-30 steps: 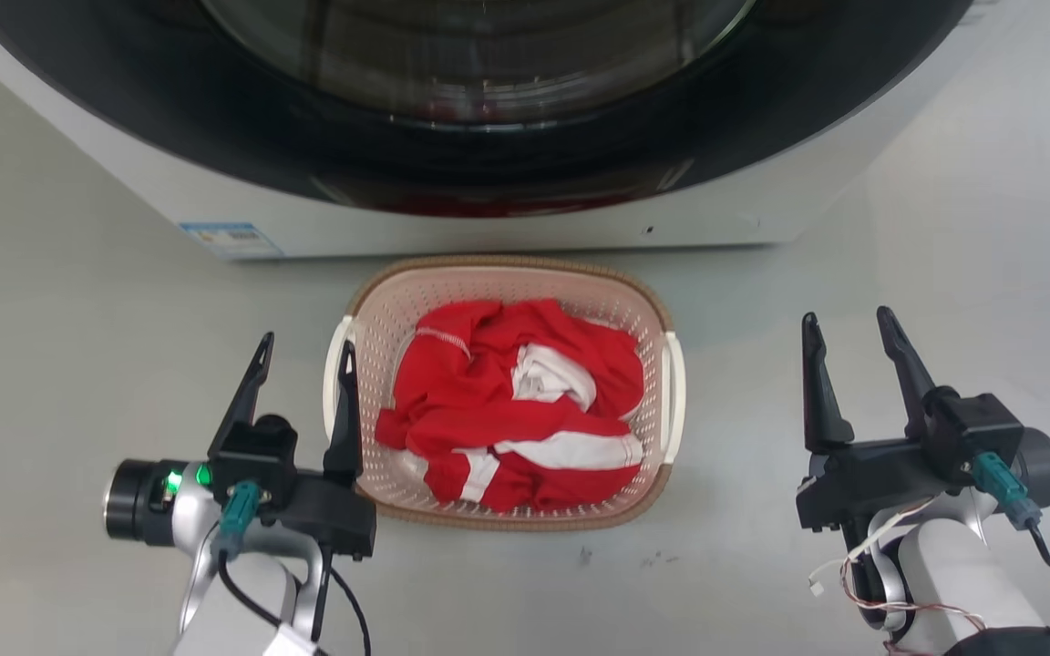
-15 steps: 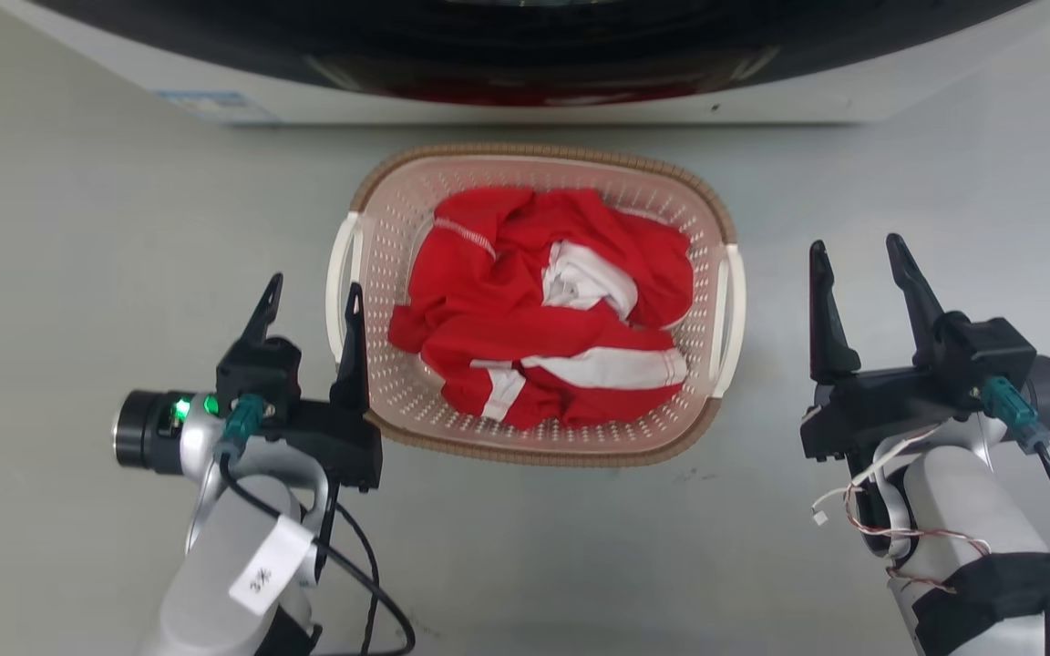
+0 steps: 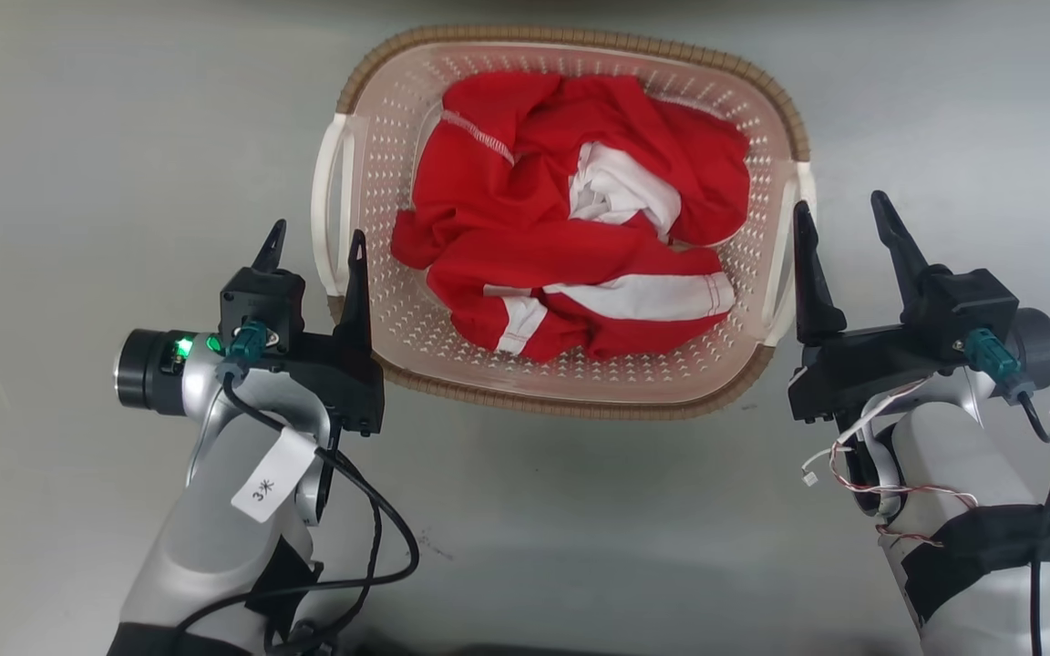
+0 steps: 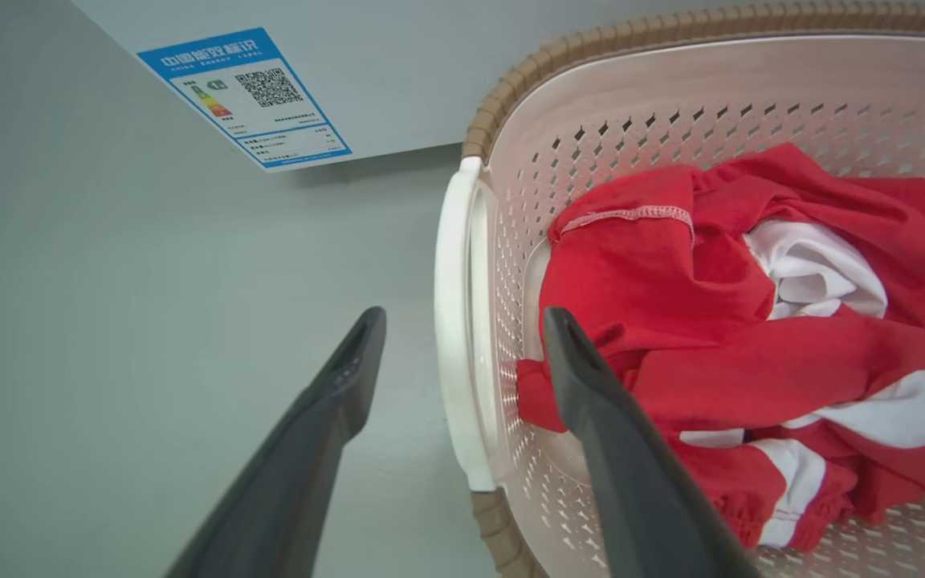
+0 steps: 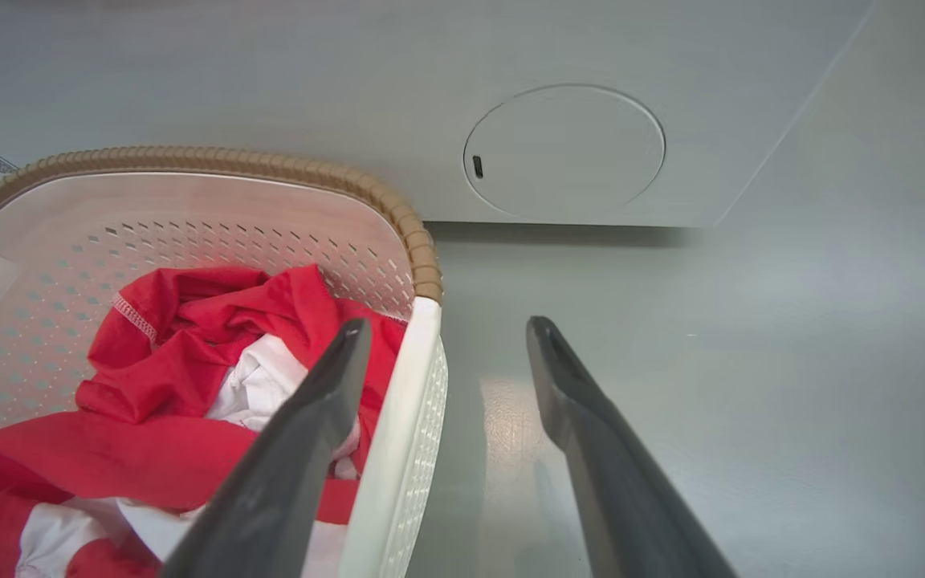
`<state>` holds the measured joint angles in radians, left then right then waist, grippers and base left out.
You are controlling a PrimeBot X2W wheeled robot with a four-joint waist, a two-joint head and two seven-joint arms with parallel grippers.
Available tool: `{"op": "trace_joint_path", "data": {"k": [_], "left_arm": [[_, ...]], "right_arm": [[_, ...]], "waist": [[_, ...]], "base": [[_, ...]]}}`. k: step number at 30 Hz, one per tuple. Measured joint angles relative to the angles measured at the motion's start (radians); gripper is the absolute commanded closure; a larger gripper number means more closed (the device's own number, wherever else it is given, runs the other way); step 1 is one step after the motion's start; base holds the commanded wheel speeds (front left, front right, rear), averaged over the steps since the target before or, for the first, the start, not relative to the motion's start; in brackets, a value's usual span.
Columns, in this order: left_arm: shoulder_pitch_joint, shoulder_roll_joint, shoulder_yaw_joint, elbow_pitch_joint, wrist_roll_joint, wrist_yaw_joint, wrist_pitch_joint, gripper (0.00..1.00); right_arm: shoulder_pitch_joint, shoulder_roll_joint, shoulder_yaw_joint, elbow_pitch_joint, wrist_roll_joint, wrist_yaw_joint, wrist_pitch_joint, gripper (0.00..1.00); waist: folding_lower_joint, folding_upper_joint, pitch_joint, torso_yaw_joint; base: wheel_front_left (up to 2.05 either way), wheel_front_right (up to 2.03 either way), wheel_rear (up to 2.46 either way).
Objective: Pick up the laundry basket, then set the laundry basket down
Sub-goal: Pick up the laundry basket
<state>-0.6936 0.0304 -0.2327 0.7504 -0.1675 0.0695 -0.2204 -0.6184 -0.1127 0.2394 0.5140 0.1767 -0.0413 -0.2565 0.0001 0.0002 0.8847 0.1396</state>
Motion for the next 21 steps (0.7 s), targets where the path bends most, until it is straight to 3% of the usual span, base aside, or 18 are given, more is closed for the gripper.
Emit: {"op": "trace_joint_path", "data": {"k": [21], "left_arm": [[-0.143,-0.003,-0.006,0.164,-0.02,-0.01,-0.012,0.0]], "right_arm": [[-0.079,0.018,0.032,0.095,-0.002,0.015,0.0,0.0]], "waist": [[-0.0001,-0.0001,0.096,0.007]], "base": [[0.0,0.0,0.0]]}}
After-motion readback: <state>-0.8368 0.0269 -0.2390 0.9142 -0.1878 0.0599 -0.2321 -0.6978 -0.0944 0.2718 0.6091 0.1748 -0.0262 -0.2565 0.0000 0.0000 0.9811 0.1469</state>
